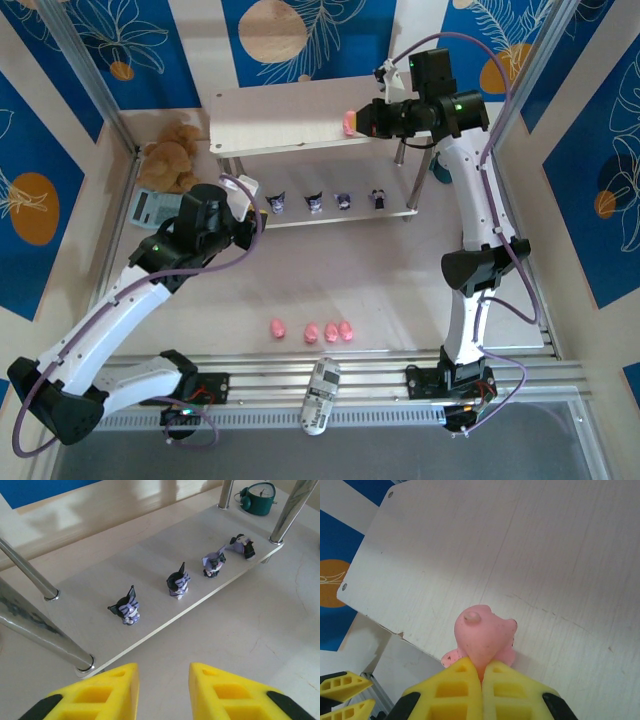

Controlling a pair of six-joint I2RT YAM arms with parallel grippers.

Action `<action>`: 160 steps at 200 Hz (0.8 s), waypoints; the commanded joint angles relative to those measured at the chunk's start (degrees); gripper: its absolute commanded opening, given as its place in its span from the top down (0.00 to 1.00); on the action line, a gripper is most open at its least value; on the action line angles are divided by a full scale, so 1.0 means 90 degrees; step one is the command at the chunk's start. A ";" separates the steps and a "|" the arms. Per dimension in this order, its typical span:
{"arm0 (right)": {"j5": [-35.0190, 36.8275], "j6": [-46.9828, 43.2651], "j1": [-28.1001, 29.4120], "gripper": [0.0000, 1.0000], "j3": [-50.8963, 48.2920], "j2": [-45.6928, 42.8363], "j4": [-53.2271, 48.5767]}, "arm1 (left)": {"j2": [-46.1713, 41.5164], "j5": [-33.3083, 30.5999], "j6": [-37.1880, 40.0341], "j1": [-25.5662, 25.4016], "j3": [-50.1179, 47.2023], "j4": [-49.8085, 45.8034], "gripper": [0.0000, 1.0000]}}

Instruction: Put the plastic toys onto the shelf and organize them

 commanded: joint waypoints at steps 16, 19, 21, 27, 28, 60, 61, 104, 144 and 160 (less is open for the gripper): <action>-0.0132 -0.0204 0.0034 0.97 0.0252 0.0187 -0.0361 | 0.0018 0.0199 0.0038 0.0120 -0.0020 0.0280 0.67; -0.0124 -0.0193 0.0043 0.96 0.0259 0.0201 -0.0372 | 0.0013 0.0211 0.0038 0.0115 -0.0026 0.0284 0.67; -0.0106 -0.0198 0.0044 0.95 0.0267 0.0216 -0.0382 | 0.0013 0.0212 0.0037 0.0114 -0.0028 0.0288 0.67; -0.0088 -0.0190 0.0053 0.94 0.0279 0.0253 -0.0392 | 0.0013 0.0213 0.0037 0.0117 -0.0038 0.0282 0.67; -0.0088 -0.0190 0.0054 0.93 0.0284 0.0263 -0.0388 | 0.0013 0.0217 0.0037 0.0115 -0.0039 0.0286 0.67; 0.0193 -0.0195 0.0181 0.87 0.0322 0.0429 -0.0319 | -0.0026 0.0235 0.0046 0.0138 -0.0082 0.0292 0.67; 0.0209 -0.0192 0.0191 0.86 0.0325 0.0429 -0.0318 | -0.0026 0.0234 0.0046 0.0135 -0.0085 0.0291 0.67; 0.0446 -0.0143 0.0250 0.75 0.0331 0.0488 -0.0115 | -0.0102 0.0247 0.0102 0.0171 -0.0129 0.0277 0.67; 0.0526 -0.0096 0.0250 0.74 0.0319 0.0498 -0.0058 | -0.0149 0.0281 0.0124 0.0216 -0.0191 0.0280 0.67; 0.0547 -0.0066 0.0252 0.73 0.0283 0.0494 -0.0062 | -0.0170 0.0291 0.0124 0.0226 -0.0207 0.0282 0.67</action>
